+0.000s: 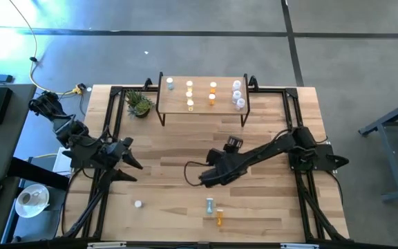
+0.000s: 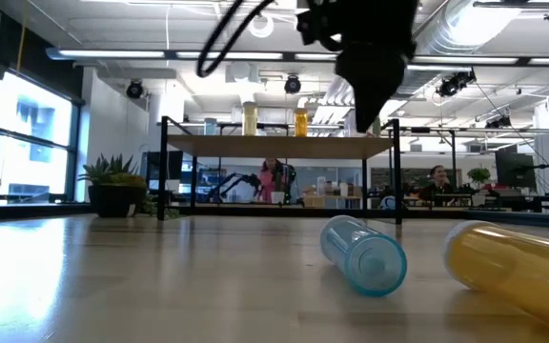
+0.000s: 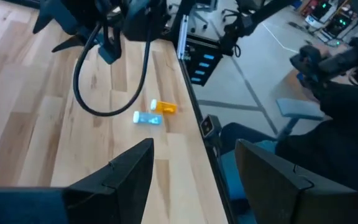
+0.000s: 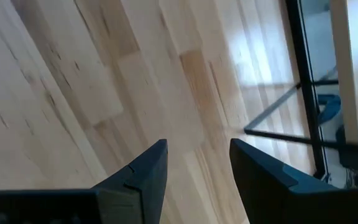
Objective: Pick and place medicine bottles onto shelf by color
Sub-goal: Put the left blue pill bottle on the shelf aligned with the blue pill bottle
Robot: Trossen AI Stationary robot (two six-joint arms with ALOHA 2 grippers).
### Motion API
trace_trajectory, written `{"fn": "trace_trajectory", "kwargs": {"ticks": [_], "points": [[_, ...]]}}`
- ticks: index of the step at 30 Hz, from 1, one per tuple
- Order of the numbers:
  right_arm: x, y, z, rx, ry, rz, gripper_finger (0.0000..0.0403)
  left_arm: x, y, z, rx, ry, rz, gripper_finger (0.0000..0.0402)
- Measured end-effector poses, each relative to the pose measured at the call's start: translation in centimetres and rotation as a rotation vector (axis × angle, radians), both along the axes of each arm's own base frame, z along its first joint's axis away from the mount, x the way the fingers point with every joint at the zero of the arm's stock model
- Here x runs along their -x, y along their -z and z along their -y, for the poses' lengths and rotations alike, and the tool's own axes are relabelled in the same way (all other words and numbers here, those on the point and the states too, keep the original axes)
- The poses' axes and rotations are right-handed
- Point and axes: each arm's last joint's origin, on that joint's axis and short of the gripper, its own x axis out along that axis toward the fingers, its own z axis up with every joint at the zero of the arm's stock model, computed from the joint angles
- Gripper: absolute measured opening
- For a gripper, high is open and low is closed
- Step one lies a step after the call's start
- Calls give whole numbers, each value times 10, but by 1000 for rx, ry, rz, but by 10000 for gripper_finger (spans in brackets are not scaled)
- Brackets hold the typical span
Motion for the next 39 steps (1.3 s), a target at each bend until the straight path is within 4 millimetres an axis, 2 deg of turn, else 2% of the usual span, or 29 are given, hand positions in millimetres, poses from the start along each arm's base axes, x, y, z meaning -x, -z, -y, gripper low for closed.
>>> {"fn": "trace_trajectory", "kwargs": {"ticks": [7, 13, 16, 20, 26, 33, 39], "points": [[25, -4, -6, 29, 50, 80, 165, -2, -25, 3, -41, 12, -6, 216], [48, -22, -6, 119, 51, 213, 165, -4, -54, 2, -165, -26, -25, 216], [64, -33, -1, 223, 65, 347, 165, -4, -57, 0, -233, -58, -98, 216], [85, -40, 7, 258, 114, 478, 165, -7, -48, 2, -272, -81, -230, 216], [107, -39, 17, 207, 153, 588, 165, -13, -18, 16, -406, -45, -527, 216], [115, -41, 21, 141, 182, 714, 165, -26, 7, 52, -500, 1, -668, 216], [115, -42, 20, 113, 167, 708, 165, -23, 31, 84, -579, 33, -713, 216]]}}
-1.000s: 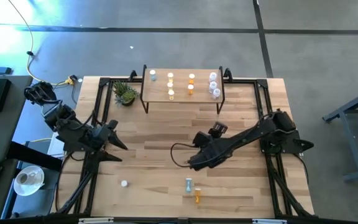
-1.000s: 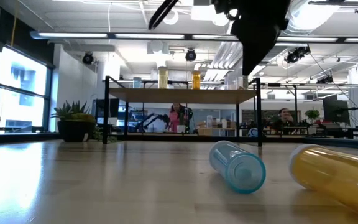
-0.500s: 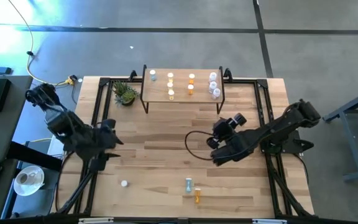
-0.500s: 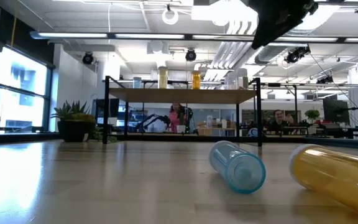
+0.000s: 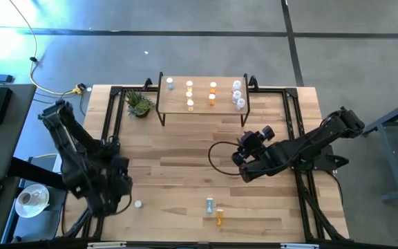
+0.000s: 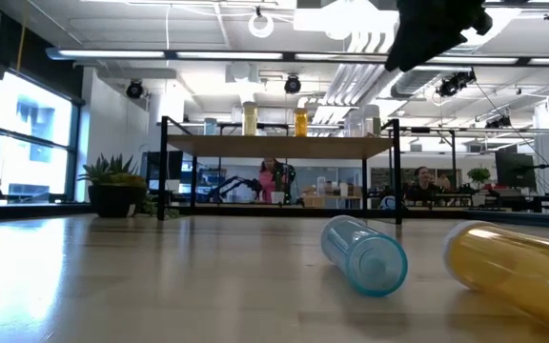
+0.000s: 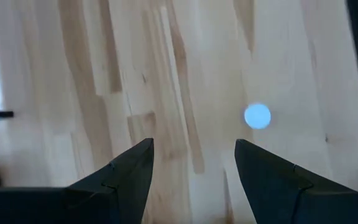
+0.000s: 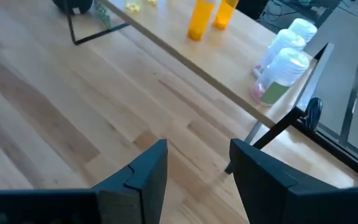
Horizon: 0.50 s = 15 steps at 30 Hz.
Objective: Pick and place medicine bottles onto shelf by color
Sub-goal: Put the left blue pill bottle on the shelf aligned with the blue pill bottle
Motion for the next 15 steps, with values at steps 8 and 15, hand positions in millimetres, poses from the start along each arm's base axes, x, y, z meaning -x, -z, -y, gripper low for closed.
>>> {"fn": "trace_trajectory", "kwargs": {"ticks": [8, 15], "points": [[-1, 1, -1, -26, -27, -28, 165, 9, 40, 25, -7, -25, -67, 216], [-2, 1, -2, -30, -27, -17, 165, 4, 61, 32, 88, -25, -21, 216]]}}
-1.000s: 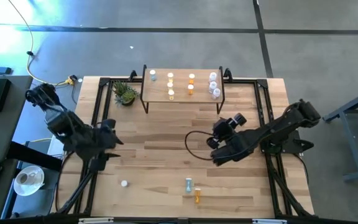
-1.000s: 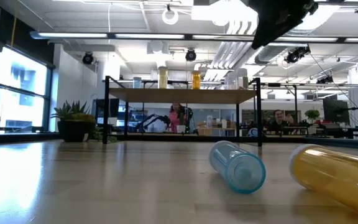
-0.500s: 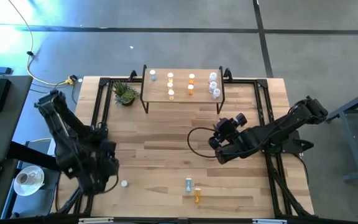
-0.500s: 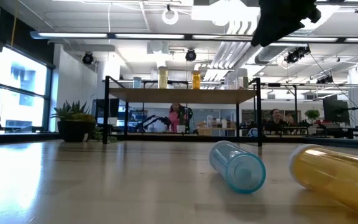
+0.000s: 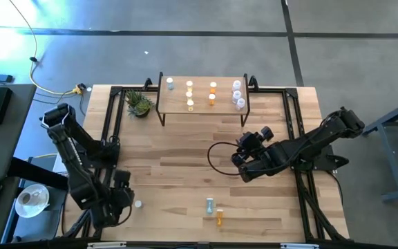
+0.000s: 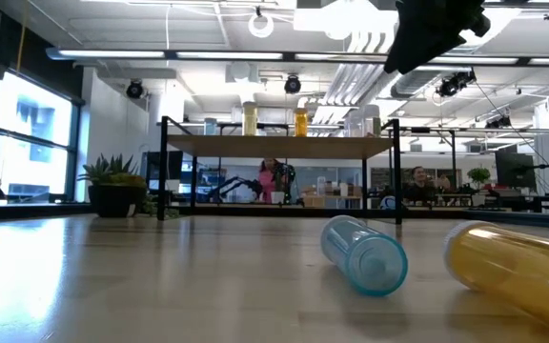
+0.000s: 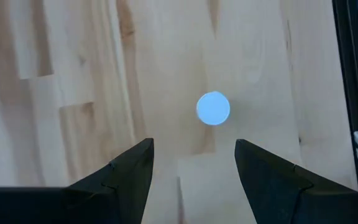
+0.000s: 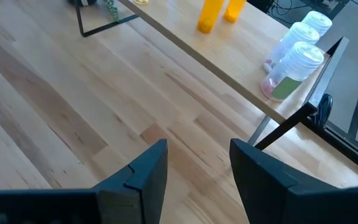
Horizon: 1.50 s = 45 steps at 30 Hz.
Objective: Pick and place medicine bottles onto shelf by color
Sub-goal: Put the left blue pill bottle on the shelf aligned with the blue pill bottle
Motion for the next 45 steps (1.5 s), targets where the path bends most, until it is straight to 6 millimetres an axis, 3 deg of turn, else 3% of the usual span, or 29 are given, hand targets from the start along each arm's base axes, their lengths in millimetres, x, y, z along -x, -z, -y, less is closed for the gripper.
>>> {"fn": "trace_trajectory", "kwargs": {"ticks": [10, 24, 38, 45], "points": [[0, 0, 0, -2, 0, 4, 165, -5, 28, -1, 79, -33, 40, 216], [0, 0, 0, -6, -1, 4, 165, -12, 28, 2, 116, -34, 86, 216], [-1, 0, 0, -12, -2, 2, 165, -33, 60, 6, 70, -51, -39, 216], [-1, 0, -1, -13, -3, 3, 165, -38, 67, 4, 74, -58, -83, 216]]}}
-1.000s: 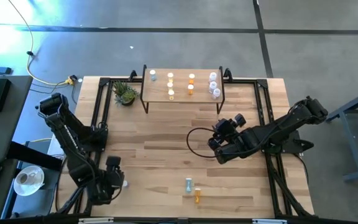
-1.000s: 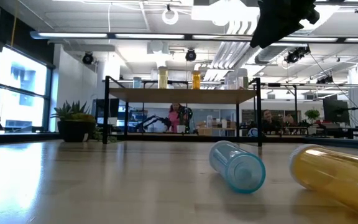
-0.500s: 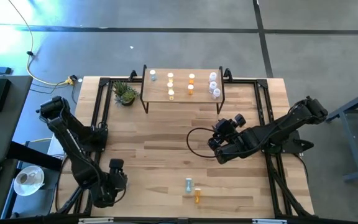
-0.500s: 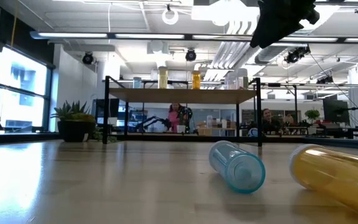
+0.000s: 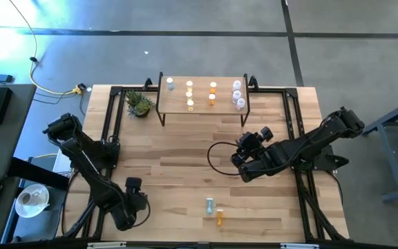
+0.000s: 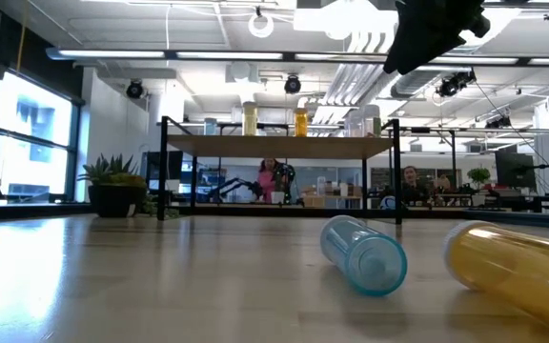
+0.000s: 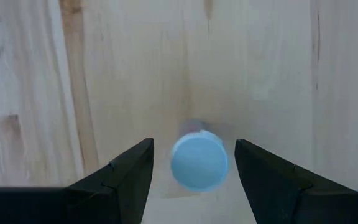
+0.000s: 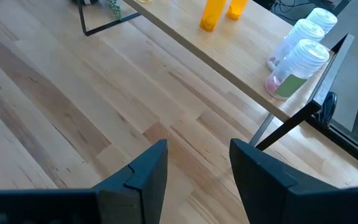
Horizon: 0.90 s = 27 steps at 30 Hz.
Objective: Pick and place medicine bottles onto shelf by color
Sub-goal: Put the left blue pill bottle on the shelf aligned with the blue pill bottle
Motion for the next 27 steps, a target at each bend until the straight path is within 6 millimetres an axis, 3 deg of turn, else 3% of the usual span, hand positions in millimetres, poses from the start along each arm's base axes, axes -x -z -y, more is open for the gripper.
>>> {"fn": "trace_trajectory", "kwargs": {"ticks": [7, 21, 27], "points": [[0, 0, 0, 0, 0, 0, 165, 0, 0, 0, 15, 2, -17, 206], [0, 1, -1, -37, 0, -1, 165, 0, 0, 0, 19, 11, -19, 121], [-1, 1, -1, -39, -1, 4, 165, -1, 0, 0, 13, 22, -9, 108]]}}
